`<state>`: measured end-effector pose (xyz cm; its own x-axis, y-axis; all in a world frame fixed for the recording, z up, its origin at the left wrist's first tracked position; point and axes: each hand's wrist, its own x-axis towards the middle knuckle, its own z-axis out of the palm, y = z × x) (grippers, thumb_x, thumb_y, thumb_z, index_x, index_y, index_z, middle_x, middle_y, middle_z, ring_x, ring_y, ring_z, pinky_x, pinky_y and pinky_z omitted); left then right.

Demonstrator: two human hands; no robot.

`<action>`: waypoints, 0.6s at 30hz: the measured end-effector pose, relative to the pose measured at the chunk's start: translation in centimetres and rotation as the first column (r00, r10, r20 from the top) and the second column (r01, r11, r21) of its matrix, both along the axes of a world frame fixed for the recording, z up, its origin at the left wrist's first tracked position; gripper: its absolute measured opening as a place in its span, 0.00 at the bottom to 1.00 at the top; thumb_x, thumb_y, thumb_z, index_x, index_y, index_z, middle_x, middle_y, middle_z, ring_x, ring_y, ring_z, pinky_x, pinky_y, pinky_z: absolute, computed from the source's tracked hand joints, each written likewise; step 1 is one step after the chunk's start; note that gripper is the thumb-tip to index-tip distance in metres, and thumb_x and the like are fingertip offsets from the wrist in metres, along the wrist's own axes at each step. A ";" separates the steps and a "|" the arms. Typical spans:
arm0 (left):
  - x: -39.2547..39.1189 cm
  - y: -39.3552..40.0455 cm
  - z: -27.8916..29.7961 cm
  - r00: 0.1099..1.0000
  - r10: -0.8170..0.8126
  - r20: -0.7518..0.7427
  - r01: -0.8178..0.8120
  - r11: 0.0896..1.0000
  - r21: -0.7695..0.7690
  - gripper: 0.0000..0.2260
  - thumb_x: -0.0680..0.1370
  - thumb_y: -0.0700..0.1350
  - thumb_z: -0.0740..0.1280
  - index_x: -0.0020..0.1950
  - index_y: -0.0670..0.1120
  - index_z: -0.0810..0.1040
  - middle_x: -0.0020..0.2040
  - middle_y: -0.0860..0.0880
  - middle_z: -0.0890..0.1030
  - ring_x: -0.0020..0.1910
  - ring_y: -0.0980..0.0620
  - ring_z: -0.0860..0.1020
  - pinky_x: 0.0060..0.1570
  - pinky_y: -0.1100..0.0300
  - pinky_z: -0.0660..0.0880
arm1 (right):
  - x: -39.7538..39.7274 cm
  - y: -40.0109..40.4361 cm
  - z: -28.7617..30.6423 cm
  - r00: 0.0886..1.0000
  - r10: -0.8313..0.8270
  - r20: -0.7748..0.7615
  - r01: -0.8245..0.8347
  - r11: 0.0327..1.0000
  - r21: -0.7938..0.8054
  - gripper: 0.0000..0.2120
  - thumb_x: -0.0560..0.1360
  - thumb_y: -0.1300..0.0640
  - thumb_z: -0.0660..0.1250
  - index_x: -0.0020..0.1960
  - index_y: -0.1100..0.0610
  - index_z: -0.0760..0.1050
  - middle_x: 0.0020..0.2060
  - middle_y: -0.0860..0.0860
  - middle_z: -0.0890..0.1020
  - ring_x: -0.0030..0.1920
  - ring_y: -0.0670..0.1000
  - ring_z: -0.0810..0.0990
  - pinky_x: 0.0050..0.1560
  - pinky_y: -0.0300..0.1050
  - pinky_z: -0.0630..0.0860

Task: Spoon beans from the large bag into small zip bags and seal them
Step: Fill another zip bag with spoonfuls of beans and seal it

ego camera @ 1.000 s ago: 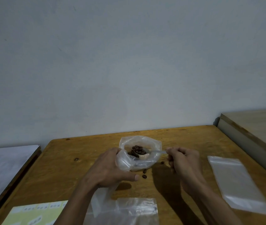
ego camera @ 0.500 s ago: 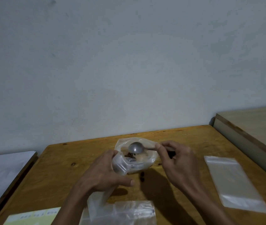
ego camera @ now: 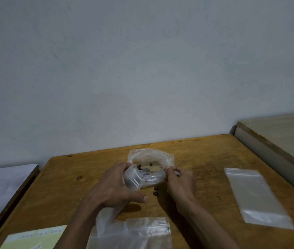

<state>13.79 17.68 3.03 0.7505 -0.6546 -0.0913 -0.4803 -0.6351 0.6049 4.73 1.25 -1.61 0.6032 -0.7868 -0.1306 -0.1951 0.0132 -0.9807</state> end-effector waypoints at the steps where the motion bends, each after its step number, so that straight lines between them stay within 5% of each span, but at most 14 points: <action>1: 0.0 0.0 0.0 1.000 -0.001 0.003 0.001 1.000 0.002 0.48 0.60 0.61 0.82 0.75 0.54 0.64 0.59 0.59 0.67 0.54 0.57 0.69 0.40 0.70 0.67 | 0.0 -0.2 0.1 1.000 -0.006 0.011 0.006 0.999 0.049 0.04 0.81 0.55 0.66 0.49 0.51 0.79 0.39 0.51 0.82 0.34 0.46 0.79 0.26 0.34 0.70; 8: -0.1 -0.1 -0.2 1.000 0.015 0.018 -0.015 1.000 0.007 0.50 0.61 0.61 0.82 0.77 0.52 0.62 0.71 0.53 0.68 0.57 0.56 0.67 0.42 0.67 0.67 | -1.2 -2.1 1.1 0.997 -0.019 0.071 0.008 0.989 0.145 0.05 0.79 0.57 0.67 0.52 0.56 0.81 0.34 0.52 0.80 0.31 0.47 0.75 0.30 0.42 0.72; 18: -0.1 -0.2 -0.5 0.999 0.038 -0.001 -0.038 0.999 -0.015 0.48 0.59 0.62 0.82 0.74 0.52 0.65 0.61 0.57 0.70 0.56 0.56 0.72 0.42 0.68 0.69 | -3.0 -3.3 3.7 0.988 0.051 0.149 -0.063 0.995 0.076 0.06 0.79 0.56 0.68 0.51 0.58 0.82 0.31 0.52 0.79 0.29 0.48 0.74 0.30 0.44 0.71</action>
